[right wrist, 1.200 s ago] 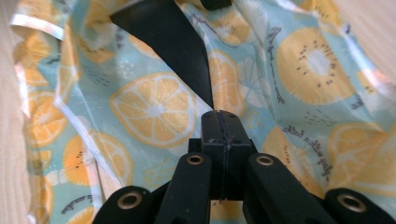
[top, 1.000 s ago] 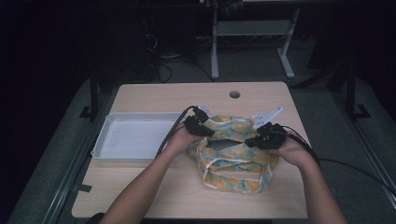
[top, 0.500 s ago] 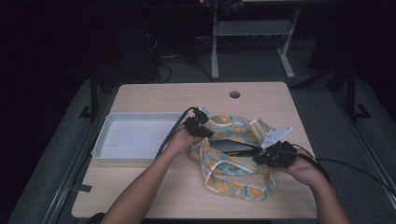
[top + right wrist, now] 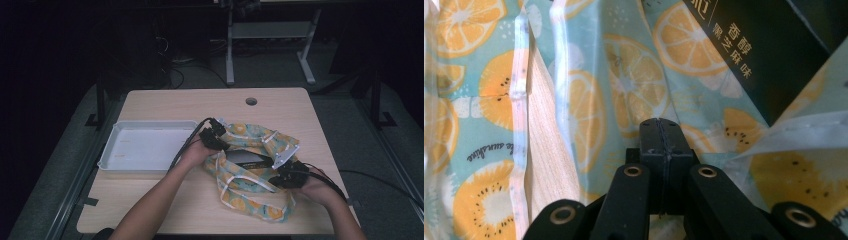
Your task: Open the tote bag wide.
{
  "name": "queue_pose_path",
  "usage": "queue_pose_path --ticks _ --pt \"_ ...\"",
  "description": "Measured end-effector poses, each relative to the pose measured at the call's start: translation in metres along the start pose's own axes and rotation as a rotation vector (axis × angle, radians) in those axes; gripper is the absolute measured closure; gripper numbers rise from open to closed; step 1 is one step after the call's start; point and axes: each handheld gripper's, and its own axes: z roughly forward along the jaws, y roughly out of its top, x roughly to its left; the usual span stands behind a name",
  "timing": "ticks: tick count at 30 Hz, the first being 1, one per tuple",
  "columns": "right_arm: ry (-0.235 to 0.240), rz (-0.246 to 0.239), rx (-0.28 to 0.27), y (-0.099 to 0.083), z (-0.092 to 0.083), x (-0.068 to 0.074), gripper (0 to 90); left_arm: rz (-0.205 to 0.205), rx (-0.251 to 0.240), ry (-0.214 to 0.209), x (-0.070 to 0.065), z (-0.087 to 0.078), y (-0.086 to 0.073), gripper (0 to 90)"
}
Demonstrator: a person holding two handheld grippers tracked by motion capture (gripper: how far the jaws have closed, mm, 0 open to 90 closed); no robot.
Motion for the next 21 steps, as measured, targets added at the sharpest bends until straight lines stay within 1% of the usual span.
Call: queue_pose_path --ticks 3,5,6,7,8,9,10,11,12,14,15,16,17,18,19,20,21 --pt "-0.004 0.0 0.0 0.0 0.0 0.0 89.6 0.001 -0.008 -0.005 0.001 -0.002 0.0 87.7" --pt "-0.005 0.006 -0.005 0.0 -0.001 0.0 89.2 0.001 -0.018 -0.013 0.003 -0.005 0.001 85.6" --pt "-0.004 0.012 -0.013 0.001 -0.002 0.0 86.7 -0.019 -0.04 -0.02 0.002 -0.006 0.001 83.6" --pt "-0.004 0.028 -0.028 0.002 -0.005 0.0 84.2 -0.028 -0.05 -0.022 0.003 -0.008 0.001 81.3" --pt "0.002 0.042 -0.049 0.003 -0.008 0.0 82.2 -0.008 -0.041 -0.019 0.004 -0.011 0.001 78.4" --pt "0.0 0.052 -0.067 0.004 -0.012 0.0 79.6 -0.026 -0.062 -0.021 0.003 -0.012 0.002 75.6" --pt "-0.004 0.071 -0.082 0.006 -0.016 0.001 77.6 -0.02 -0.068 -0.021 0.004 -0.016 0.003 73.0" --pt "-0.005 0.079 -0.095 0.007 -0.019 0.001 75.3 -0.03 -0.091 -0.022 0.003 -0.018 0.003 70.7" --pt "-0.003 0.09 -0.112 0.009 -0.022 0.002 72.1 -0.016 -0.093 -0.024 0.003 -0.022 0.004 68.9" --pt "-0.017 0.098 -0.136 0.011 -0.028 0.002 67.4 -0.032 -0.131 -0.027 0.002 -0.029 0.005 65.2" --pt "-0.025 0.101 -0.144 0.012 -0.03 0.003 64.1 -0.027 -0.143 -0.026 0.001 -0.033 0.006 64.0" --pt "-0.039 0.101 -0.154 0.013 -0.033 0.003 62.6 -0.022 -0.153 -0.024 0.001 -0.038 0.007 62.5" --pt "-0.045 0.107 -0.165 0.014 -0.035 0.003 61.5 -0.025 -0.17 -0.023 0.0 -0.042 0.008 60.7" --pt "-0.05 0.112 -0.176 0.015 -0.037 0.003 59.7 -0.02 -0.175 -0.027 -0.001 -0.046 0.008 60.2" --pt "-0.06 0.11 -0.189 0.016 -0.04 0.003 58.5 -0.02 -0.188 -0.029 -0.003 -0.051 0.008 59.6" --pt "-0.064 0.121 -0.199 0.017 -0.042 0.003 57.9 -0.022 -0.205 -0.033 -0.005 -0.055 0.008 59.0" --pt "-0.068 0.128 -0.214 0.017 -0.045 0.003 56.9 -0.012 -0.208 -0.037 -0.007 -0.059 0.008 59.1"
